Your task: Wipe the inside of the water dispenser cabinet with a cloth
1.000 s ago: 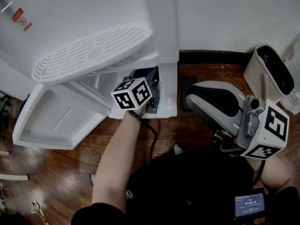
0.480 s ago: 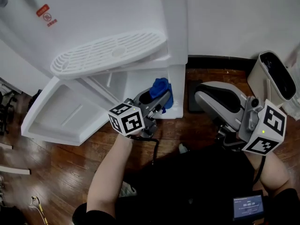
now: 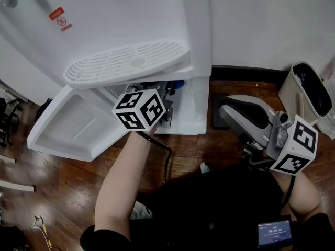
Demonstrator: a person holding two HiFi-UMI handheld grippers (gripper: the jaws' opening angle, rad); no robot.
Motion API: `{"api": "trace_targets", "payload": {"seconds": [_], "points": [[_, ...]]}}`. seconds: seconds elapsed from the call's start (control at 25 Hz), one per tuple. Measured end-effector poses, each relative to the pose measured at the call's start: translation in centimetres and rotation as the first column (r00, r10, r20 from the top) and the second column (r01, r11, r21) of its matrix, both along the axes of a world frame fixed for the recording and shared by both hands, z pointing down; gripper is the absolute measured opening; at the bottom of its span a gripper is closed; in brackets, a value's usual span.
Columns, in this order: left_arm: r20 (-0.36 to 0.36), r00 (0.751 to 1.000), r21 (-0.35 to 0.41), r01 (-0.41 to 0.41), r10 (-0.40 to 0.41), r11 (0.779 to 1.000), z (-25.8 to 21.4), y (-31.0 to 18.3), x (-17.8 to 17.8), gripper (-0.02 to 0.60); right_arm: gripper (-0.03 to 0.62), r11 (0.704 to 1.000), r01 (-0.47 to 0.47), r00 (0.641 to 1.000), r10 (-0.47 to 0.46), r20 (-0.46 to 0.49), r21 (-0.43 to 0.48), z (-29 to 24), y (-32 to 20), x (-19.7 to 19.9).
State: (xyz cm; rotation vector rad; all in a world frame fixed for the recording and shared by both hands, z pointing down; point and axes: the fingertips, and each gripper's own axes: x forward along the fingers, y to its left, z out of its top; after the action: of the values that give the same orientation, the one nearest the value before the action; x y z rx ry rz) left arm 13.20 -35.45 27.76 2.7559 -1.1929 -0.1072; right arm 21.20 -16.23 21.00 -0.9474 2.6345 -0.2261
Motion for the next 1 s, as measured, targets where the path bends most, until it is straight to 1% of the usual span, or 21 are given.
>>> {"api": "trace_targets", "payload": {"seconds": [0.08,0.12,0.24,0.28,0.32,0.4,0.44,0.56,0.68,0.8,1.0], "points": [[-0.054,0.999,0.012,0.009,-0.008,1.0,-1.8,-1.4,1.2,0.164,0.025,1.0,-0.001,1.0,0.001,0.0,0.002,0.0,0.1,-0.1],[-0.065,0.998,0.028,-0.003,0.005,1.0,-2.5,-1.8,2.1,0.164,0.025,1.0,0.001,1.0,-0.001,-0.001,0.002,0.0,0.1,-0.1],[-0.04,0.998,0.088,-0.042,0.045,0.995,-3.3,-1.6,4.4,0.158,0.025,1.0,0.011,1.0,-0.011,0.001,0.002,0.1,0.1,-0.2],[-0.05,0.998,0.083,-0.045,0.049,0.995,-3.3,-1.4,4.7,0.153,0.025,1.0,0.015,1.0,-0.015,0.005,0.001,0.1,0.0,-0.2],[-0.08,0.995,0.067,-0.055,0.061,0.996,-3.1,-1.2,4.8,0.155,0.025,1.0,0.018,1.0,-0.018,0.009,-0.001,0.1,0.0,-0.2],[-0.144,0.982,0.049,-0.113,0.119,0.992,-3.3,0.0,4.7,0.158,0.025,1.0,0.024,1.0,-0.024,0.02,-0.005,0.2,0.0,-0.1],[-0.157,0.976,0.062,-0.144,0.152,0.988,-3.7,0.9,4.5,0.158,0.025,1.0,0.026,0.999,-0.026,0.025,-0.007,0.2,0.0,0.0],[-0.146,0.961,0.111,-0.221,0.236,0.969,-4.9,3.7,3.9,0.156,0.025,0.999,0.031,0.999,-0.031,0.031,-0.011,0.2,-0.2,0.0],[-0.103,0.947,0.1,-0.293,0.303,0.951,-4.8,6.8,3.4,0.156,0.025,0.999,0.037,0.999,-0.036,0.023,-0.012,0.2,-0.1,-0.3],[-0.074,0.934,0.097,-0.343,0.35,0.934,-4.5,8.9,3.0,0.156,0.025,0.999,0.038,0.999,-0.038,0.014,-0.014,0.3,-0.1,-0.4],[-0.094,0.913,0.083,-0.39,0.397,0.917,-3.7,12.0,2.4,0.156,0.025,0.999,0.027,1.0,-0.027,0.016,-0.028,0.4,-0.2,-0.2]]}}
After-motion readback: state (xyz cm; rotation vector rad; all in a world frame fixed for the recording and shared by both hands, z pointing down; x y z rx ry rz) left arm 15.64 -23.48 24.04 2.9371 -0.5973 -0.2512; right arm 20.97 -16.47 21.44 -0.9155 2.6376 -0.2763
